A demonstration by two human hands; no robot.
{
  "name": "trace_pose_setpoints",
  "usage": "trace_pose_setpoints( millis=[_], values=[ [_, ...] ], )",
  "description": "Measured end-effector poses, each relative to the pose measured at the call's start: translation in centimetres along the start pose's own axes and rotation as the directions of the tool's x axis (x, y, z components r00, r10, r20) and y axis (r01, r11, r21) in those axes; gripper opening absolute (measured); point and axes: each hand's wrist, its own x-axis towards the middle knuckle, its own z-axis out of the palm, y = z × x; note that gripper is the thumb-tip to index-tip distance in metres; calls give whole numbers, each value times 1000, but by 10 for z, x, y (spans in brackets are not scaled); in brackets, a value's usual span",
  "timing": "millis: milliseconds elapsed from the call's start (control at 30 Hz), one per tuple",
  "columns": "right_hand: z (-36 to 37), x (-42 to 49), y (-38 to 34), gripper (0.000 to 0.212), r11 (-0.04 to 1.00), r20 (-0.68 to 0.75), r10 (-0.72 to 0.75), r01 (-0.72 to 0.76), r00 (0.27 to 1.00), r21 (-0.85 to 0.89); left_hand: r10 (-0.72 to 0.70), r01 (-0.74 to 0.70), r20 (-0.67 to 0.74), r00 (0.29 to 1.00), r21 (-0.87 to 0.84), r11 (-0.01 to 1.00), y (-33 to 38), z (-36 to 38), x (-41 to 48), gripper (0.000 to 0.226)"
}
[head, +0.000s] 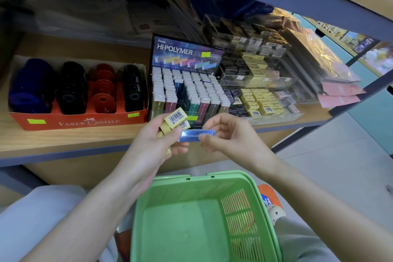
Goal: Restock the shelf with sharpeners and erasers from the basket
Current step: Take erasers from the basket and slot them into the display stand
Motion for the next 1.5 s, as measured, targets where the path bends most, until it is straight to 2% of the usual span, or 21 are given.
trace_pose_setpoints(
  millis=[67, 133, 233, 333, 433, 533, 600, 700, 733, 767, 833, 900, 967, 1233, 1400, 1500],
  values=[
    [3, -3, -1, 15, 952, 14, -100, 99, 995, -288, 39, -39, -4, 999, 95, 995, -1, 1, -1, 28],
    [4, -5, -5, 10, 847, 88, -169, 191, 982, -496, 51, -51, 5, 999, 122, 991, -1, 1, -2, 27],
    [4, -6, -14, 3, 741, 186, -188, 264, 964, -618, 16, -17, 18, 1000, 69, 997, 3, 0, -2, 26],
    [-7, -4, -25, 15, 707, 206, -144, 246, 968, -663, -40, 43, 47, 998, -77, 996, 10, -3, -3, 25],
    [-22, 0, -33, 20, 762, 136, -117, 177, 984, -623, -38, 42, 30, 999, -161, 986, 16, -8, -1, 27],
    [-31, 8, -39, 13, 894, -30, -158, 130, 987, -430, -26, 27, 8, 1000, -227, 973, 22, -11, 1, 26],
    [-30, 20, -46, 17, 956, -130, -163, 124, 978, -267, -12, 12, 1, 1000, -268, 963, 25, -12, 2, 22],
    [-21, 52, -49, 17, 984, -229, -173, 159, 958, -77, 12, -22, -36, 999, -271, 962, 27, -15, 2, 22],
    [-17, 64, -49, 16, 984, -241, -177, 163, 954, -76, 19, -32, -52, 998, -265, 964, 28, -16, 2, 21],
    [-13, 75, -47, 14, 979, -246, -191, 164, 950, -123, 24, -39, -62, 998, -258, 965, 29, -18, 1, 20],
    [-6, 93, -44, 2, 932, -213, -241, 164, 947, -324, 36, -54, -81, 996, -245, 968, 31, -22, 1, 21],
    [-4, 103, -41, 6, 858, -166, -286, 175, 944, -483, 43, -66, -97, 994, -247, 967, 32, -24, 0, 18],
    [0, 110, -39, 3, 800, -98, -300, 195, 949, -568, 51, -77, -107, 993, -254, 964, 34, -28, 2, 16],
    [7, 129, -32, 11, 643, 39, -375, 290, 926, -709, 37, -72, -118, 992, -315, 946, 38, -31, 10, 14],
    [8, 132, -39, 17, 580, 79, -338, 273, 938, -768, 28, -65, -108, 994, -361, 930, 41, -32, 10, 18],
    [6, 129, -41, 18, 505, 111, -354, 290, 929, -813, 36, -68, -102, 994, -334, 940, 40, -32, 10, 17]
  ],
)
